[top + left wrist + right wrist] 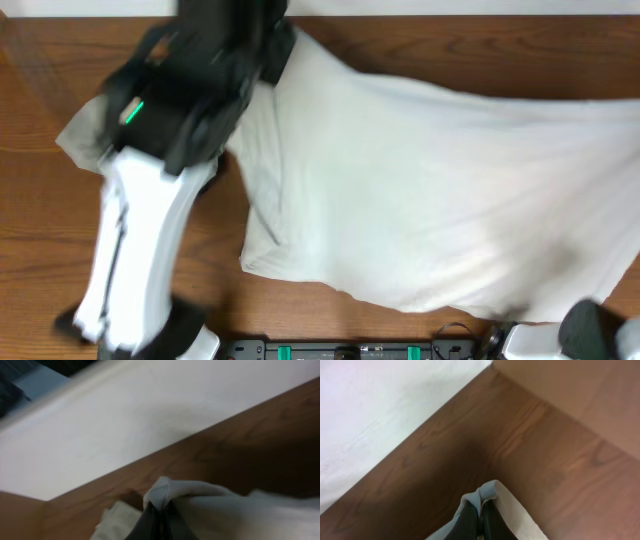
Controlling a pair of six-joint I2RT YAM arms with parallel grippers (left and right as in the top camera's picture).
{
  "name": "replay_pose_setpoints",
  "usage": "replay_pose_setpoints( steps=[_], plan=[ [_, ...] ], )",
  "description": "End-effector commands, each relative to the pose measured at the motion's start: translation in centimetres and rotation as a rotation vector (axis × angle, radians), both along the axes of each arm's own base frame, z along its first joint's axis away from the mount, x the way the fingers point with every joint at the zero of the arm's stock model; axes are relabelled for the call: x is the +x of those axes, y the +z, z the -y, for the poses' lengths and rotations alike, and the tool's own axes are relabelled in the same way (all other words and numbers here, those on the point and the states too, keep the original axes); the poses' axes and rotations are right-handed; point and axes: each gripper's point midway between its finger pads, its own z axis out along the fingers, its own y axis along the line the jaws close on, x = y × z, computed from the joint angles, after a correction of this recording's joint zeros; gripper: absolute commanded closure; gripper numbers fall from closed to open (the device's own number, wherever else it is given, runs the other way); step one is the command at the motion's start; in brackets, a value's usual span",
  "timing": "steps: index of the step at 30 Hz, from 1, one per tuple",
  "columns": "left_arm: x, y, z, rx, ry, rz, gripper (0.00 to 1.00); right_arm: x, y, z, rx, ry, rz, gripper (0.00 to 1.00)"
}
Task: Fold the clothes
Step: 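Lay the shirt flat on the table and open both grippers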
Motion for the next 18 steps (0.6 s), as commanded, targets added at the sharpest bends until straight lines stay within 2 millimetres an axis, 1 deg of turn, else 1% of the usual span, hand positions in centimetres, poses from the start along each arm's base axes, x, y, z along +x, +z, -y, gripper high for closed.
replay_pose_setpoints(
  steps=[1, 3, 4, 5, 6, 7, 8, 9, 11, 13, 14, 15, 18],
  plan=[
    [4.4, -4.3, 1.1, -0.031, -0.042, -0.078, 0.94, 4.0, -2.9, 0.4, 0.091, 0.056, -0.025, 0.99],
    [7.3, -6.9, 1.4, -0.035, -0.043, -0.100, 0.93, 7.1, -5.3, 1.1, 0.116, 0.080, -0.053, 0.99],
    [8.7, -8.1, 1.6, -0.039, -0.041, -0.106, 0.91, 8.6, -6.4, 1.3, 0.126, 0.096, -0.059, 0.98],
    [10.0, -9.2, 1.6, -0.044, -0.038, -0.107, 0.85, 10.2, -7.5, 1.5, 0.134, 0.109, -0.066, 0.93],
    [11.4, -10.4, 1.7, -0.046, -0.030, -0.108, 0.72, 12.0, -8.8, 1.7, 0.138, 0.124, -0.070, 0.77],
    [12.4, -11.3, 1.6, -0.047, -0.023, -0.108, 0.58, 13.5, -10.1, 1.9, 0.141, 0.136, -0.077, 0.59],
    [13.2, -12.1, 1.4, -0.046, -0.015, -0.109, 0.42, 14.5, -11.2, 2.0, 0.145, 0.142, -0.087, 0.51],
    [13.6, -12.5, 1.0, -0.040, -0.001, -0.110, 0.25, 15.2, -12.4, 2.1, 0.156, 0.148, -0.106, 0.45],
    [13.8, -12.5, -0.5, -0.009, 0.053, -0.106, 0.19, 15.3, -13.5, 2.1, 0.165, 0.164, -0.138, 0.42],
    [13.2, -11.7, -2.5, 0.026, 0.112, -0.104, 0.18, 14.6, -13.9, 2.2, 0.178, 0.154, -0.164, 0.40],
    [12.8, -11.5, -3.2, 0.033, 0.127, -0.109, 0.17, 14.3, -13.9, 2.3, 0.181, 0.151, -0.169, 0.39],
    [12.1, -11.1, -3.9, 0.037, 0.138, -0.119, 0.17, 13.9, -13.8, 2.4, 0.178, 0.154, -0.176, 0.39],
    [10.0, -9.4, -5.7, 0.032, 0.162, -0.136, 0.10, 12.3, -13.3, 2.0, 0.172, 0.170, -0.207, 0.38]
  ],
)
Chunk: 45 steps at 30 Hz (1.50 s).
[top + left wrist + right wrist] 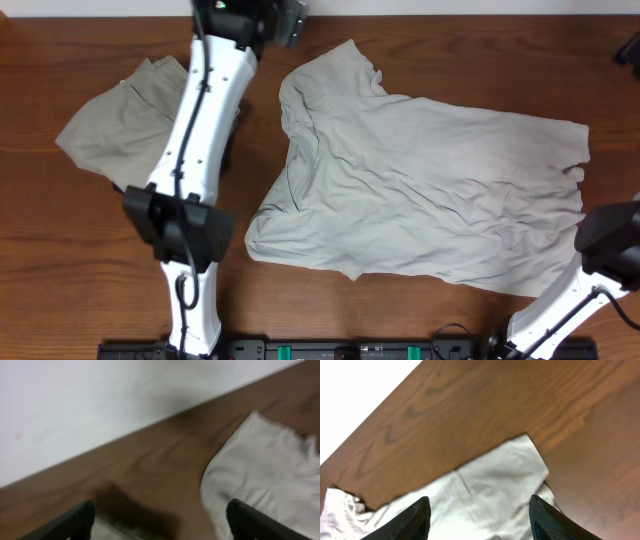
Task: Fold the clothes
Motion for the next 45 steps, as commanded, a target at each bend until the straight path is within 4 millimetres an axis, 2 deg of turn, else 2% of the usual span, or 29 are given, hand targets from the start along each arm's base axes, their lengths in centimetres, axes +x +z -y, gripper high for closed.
replay_pose_setpoints(
  steps=[1, 6, 8, 12, 15, 16, 17, 19, 20, 22, 24, 26, 28, 36, 40, 45],
  plan=[
    [-2.9, 6.1, -3.0, -0.007, 0.061, 0.091, 0.08, -2.1, 3.6, -0.4, -0.049, 0.038, 0.041, 0.39],
    [-8.4, 11.1, -3.5, -0.059, 0.020, 0.122, 0.06, -5.0, 6.5, -2.3, -0.065, 0.086, 0.057, 0.38],
    [-10.8, 12.3, -3.5, -0.090, -0.003, 0.114, 0.06, -6.2, 8.0, -3.1, -0.070, 0.093, 0.077, 0.37],
    [-15.6, 13.1, -3.9, -0.140, -0.003, 0.058, 0.06, -9.4, 10.3, -4.9, -0.082, 0.104, 0.090, 0.33],
    [-17.8, 12.8, -3.7, -0.182, -0.008, 0.002, 0.06, -11.3, 11.3, -5.9, -0.081, 0.103, 0.089, 0.34],
    [-18.2, 12.5, -3.7, -0.197, 0.009, -0.013, 0.06, -11.7, 11.3, -6.1, -0.076, 0.103, 0.083, 0.41],
    [-18.4, 12.3, -3.7, -0.208, 0.022, -0.030, 0.06, -12.0, 11.2, -6.3, -0.066, 0.104, 0.075, 0.55],
    [-18.5, 11.5, -3.7, -0.230, 0.050, -0.061, 0.12, -12.2, 10.4, -6.5, -0.040, 0.092, 0.044, 0.91],
    [-18.5, 11.0, -3.3, -0.242, 0.040, -0.079, 0.17, -12.0, 9.7, -6.6, -0.028, 0.097, 0.025, 0.97],
    [-18.6, 10.3, -2.3, -0.277, 0.005, -0.117, 0.30, -11.1, 7.7, -6.7, 0.001, 0.109, -0.025, 0.99],
    [-18.9, 9.5, -1.3, -0.315, -0.032, -0.158, 0.48, -9.9, 5.2, -6.7, 0.029, 0.118, -0.070, 0.99],
    [-19.3, 9.0, -0.6, -0.342, -0.057, -0.192, 0.63, -8.0, 1.8, -6.8, 0.056, 0.134, -0.114, 0.99],
    [-19.6, 8.8, -0.4, -0.351, -0.064, -0.212, 0.71, -6.2, -1.4, -6.9, 0.076, 0.142, -0.143, 0.99],
    [-21.3, 7.7, -0.4, -0.350, -0.062, -0.294, 0.75, 0.4, -14.9, -8.2, 0.109, 0.180, -0.224, 0.99],
    [-21.5, 7.6, -0.5, -0.348, -0.059, -0.303, 0.75, 1.8, -20.7, -10.1, 0.133, 0.228, -0.303, 0.99],
    [-21.4, 7.6, -0.5, -0.345, -0.057, -0.301, 0.75, 1.8, -27.0, -12.3, 0.169, 0.251, -0.406, 0.99]
  ],
)
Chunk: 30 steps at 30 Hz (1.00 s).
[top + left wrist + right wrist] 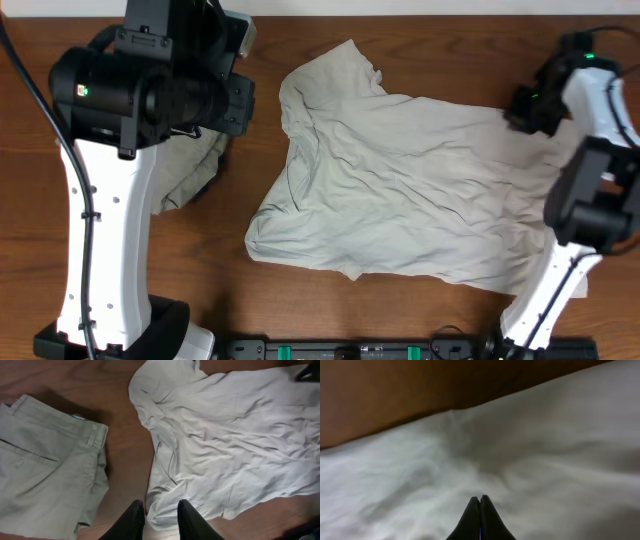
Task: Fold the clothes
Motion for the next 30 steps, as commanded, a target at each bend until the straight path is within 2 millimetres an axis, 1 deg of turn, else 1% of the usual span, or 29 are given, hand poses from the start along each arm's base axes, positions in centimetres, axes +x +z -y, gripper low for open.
replay_pose_setpoints(
  steps=[1, 6, 10, 12, 14, 16, 18, 20, 21, 22, 23, 24, 26, 28, 30],
  plan=[
    [-0.3, 0.1, 0.1, -0.014, 0.006, -0.003, 0.75, -0.4, -3.6, -1.5, 0.018, 0.002, -0.069, 0.99],
    [0.1, 0.2, 0.2, -0.017, 0.006, 0.007, 0.75, 0.2, -7.7, -1.6, 0.024, -0.024, -0.088, 0.99],
    [0.2, 0.2, 0.2, -0.018, 0.006, 0.010, 0.75, 1.6, -11.1, -1.0, 0.009, -0.105, -0.056, 0.99],
    [0.3, 0.3, 0.2, -0.020, 0.009, 0.011, 0.75, 2.8, -12.6, -0.6, 0.001, -0.134, -0.012, 0.99],
    [0.4, 0.3, 0.3, -0.021, 0.009, 0.015, 0.75, 4.5, -13.3, -0.3, -0.002, -0.162, 0.053, 0.99],
    [0.5, 0.4, 0.3, -0.023, 0.009, 0.022, 0.75, 6.3, -13.1, 0.0, 0.001, -0.168, 0.130, 0.99],
    [0.6, 0.5, 0.3, -0.024, 0.009, 0.026, 0.75, 8.0, -12.3, 0.1, 0.013, -0.164, 0.199, 0.99],
    [0.6, 0.5, 0.3, -0.024, 0.009, 0.025, 0.74, 9.7, -10.7, -0.2, 0.056, -0.150, 0.258, 0.99],
    [0.6, 0.5, 0.3, -0.024, 0.009, 0.025, 0.73, 10.6, -9.7, -0.7, 0.098, -0.131, 0.289, 0.95],
    [0.6, 0.5, 0.3, -0.024, 0.009, 0.025, 0.69, 11.4, -8.5, -1.3, 0.146, -0.100, 0.319, 0.89],
    [0.6, 0.5, 0.3, -0.024, 0.009, 0.026, 0.62, 12.1, -7.0, -2.0, 0.205, -0.065, 0.350, 0.84],
    [0.6, 0.5, 0.3, -0.023, 0.009, 0.026, 0.55, 12.7, -5.4, -2.5, 0.262, -0.036, 0.380, 0.75],
    [0.6, 0.4, 0.3, -0.023, 0.009, 0.026, 0.42, 13.5, -2.4, -3.1, 0.350, 0.007, 0.428, 0.65],
    [0.6, 0.4, 0.2, -0.018, 0.011, 0.025, 0.33, 13.6, 1.2, -2.9, 0.413, 0.020, 0.464, 0.62],
    [0.8, 0.1, 0.2, -0.012, 0.008, 0.017, 0.32, 13.3, 4.9, -2.4, 0.439, 0.049, 0.508, 0.59]
  ],
)
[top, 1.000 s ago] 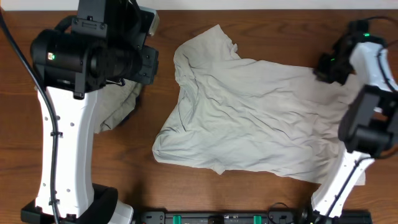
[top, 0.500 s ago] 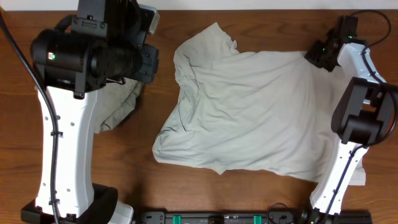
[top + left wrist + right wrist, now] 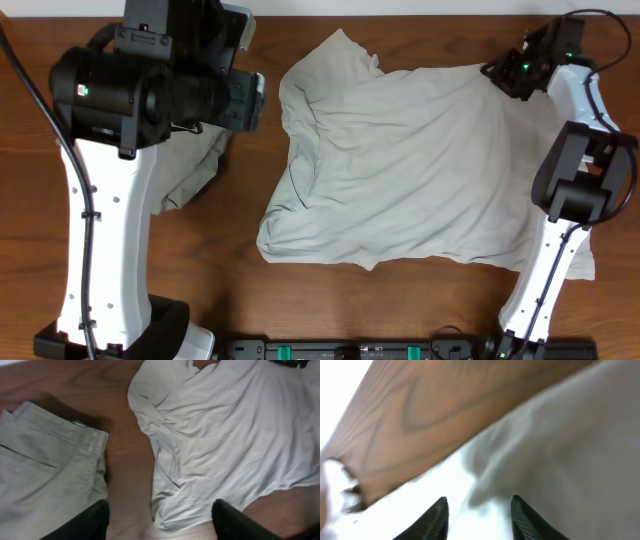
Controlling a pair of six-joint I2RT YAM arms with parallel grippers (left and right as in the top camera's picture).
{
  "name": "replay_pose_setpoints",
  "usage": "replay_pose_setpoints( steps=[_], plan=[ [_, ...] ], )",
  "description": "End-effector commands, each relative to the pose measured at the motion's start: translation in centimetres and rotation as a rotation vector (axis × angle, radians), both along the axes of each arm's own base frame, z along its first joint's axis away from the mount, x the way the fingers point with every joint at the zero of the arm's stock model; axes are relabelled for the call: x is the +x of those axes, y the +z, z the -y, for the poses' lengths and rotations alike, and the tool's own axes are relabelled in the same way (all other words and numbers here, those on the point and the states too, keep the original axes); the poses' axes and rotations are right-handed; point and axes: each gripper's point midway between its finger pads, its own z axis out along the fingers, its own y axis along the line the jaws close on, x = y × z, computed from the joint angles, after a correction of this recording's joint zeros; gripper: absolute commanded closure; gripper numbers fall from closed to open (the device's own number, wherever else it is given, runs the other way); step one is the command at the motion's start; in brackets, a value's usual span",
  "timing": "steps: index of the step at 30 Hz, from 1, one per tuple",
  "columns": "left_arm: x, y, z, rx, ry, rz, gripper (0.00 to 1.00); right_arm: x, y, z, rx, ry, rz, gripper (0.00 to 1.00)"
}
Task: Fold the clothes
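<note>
A light grey T-shirt [image 3: 420,160] lies spread across the middle of the table, still rumpled along its left side [image 3: 165,445]. My left gripper [image 3: 161,525] hangs high above the shirt's left edge, open wide with nothing between its fingers. At the shirt's top right corner my right gripper [image 3: 512,76] is low over the cloth. In its own view it [image 3: 480,520] is open, with shirt fabric [image 3: 570,450] under and beyond it and nothing gripped.
Folded khaki trousers [image 3: 45,470] lie at the left, partly under my left arm [image 3: 150,90] in the overhead view. The brown wooden table [image 3: 40,220] shows on the left and along the front; its far edge runs close behind the shirt.
My right gripper was shut on the shirt's right edge; now it is open at the top right corner, and that side lies further back and flatter. My left gripper's jaws stand much wider.
Both grippers were shut on corners of the shirt, holding it up. Then both were open and the shirt lay creased on the table beside the trousers. Later the right was shut on the right edge with the left high above. Now both are open and the shirt lies flatter.
</note>
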Motion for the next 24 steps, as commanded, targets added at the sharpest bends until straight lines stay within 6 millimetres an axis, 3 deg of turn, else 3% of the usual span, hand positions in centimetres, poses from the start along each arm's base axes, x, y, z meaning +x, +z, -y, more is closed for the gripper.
replay_pose_setpoints(
  steps=[1, 4, 8, 11, 14, 18, 22, 24],
  plan=[
    [0.3, -0.6, 0.0, 0.011, -0.007, -0.020, 0.32, -0.1, 7.1, 0.1, 0.110, 0.093, 0.138, 0.58],
    [1.0, -2.6, 0.3, 0.028, -0.012, -0.088, 0.46, -1.8, 12.8, 0.9, 0.073, 0.126, 0.199, 0.57],
    [2.4, -6.7, 1.9, 0.066, -0.051, -0.213, 0.73, -5.7, 20.5, 1.0, -0.011, 0.145, 0.246, 0.57],
    [3.6, -10.6, 3.9, 0.102, -0.099, -0.310, 0.81, -9.4, 25.2, 1.0, -0.099, 0.103, 0.229, 0.57],
    [4.4, -14.6, 5.4, 0.135, -0.126, -0.407, 0.82, -12.9, 28.6, 0.9, -0.184, 0.063, 0.215, 0.57],
    [5.2, -20.8, 6.5, 0.180, -0.130, -0.558, 0.82, -17.3, 31.1, 0.8, -0.272, 0.016, 0.168, 0.54],
    [5.2, -26.5, 7.2, 0.213, -0.118, -0.692, 0.82, -20.2, 31.0, 0.6, -0.314, -0.002, 0.086, 0.53],
    [4.9, -28.8, 7.4, 0.234, -0.112, -0.750, 0.74, -20.9, 30.4, 0.7, -0.325, -0.004, 0.046, 0.51]
  ],
)
